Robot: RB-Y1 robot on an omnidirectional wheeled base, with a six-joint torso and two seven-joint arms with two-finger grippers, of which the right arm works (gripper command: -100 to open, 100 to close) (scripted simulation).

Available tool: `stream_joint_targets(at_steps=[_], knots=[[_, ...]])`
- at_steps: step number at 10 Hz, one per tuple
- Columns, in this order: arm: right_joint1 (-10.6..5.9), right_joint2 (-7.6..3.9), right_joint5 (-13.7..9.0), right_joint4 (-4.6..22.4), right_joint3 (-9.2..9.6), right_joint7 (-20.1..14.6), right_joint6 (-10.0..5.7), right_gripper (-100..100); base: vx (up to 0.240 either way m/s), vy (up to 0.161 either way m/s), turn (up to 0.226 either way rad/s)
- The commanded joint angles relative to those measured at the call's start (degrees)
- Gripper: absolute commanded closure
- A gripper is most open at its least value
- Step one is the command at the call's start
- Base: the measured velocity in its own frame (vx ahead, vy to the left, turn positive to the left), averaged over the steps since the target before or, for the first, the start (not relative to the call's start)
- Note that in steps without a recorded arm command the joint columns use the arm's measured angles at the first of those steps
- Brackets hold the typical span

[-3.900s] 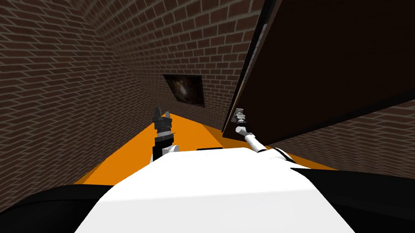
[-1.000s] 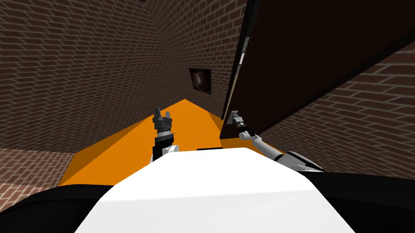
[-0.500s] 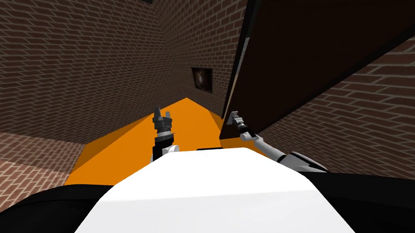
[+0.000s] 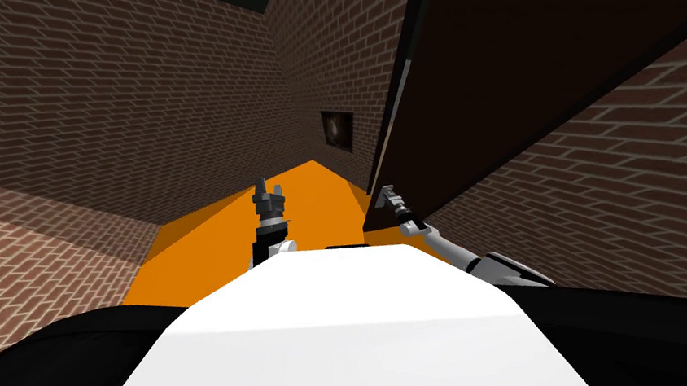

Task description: Pull the door open

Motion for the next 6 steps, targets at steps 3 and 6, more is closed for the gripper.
stream_joint_targets(at_steps=[3, 6], knots=[[0.5, -1.04, 0.2, -1.0, 1.08, -0.8, -0.58, 100, -0.131, -0.089, 0.072], [1.01, -2.97, 0.7, -1.6, 3.18, -2.7, -2.43, 100, -0.14, -0.077, 0.102]])
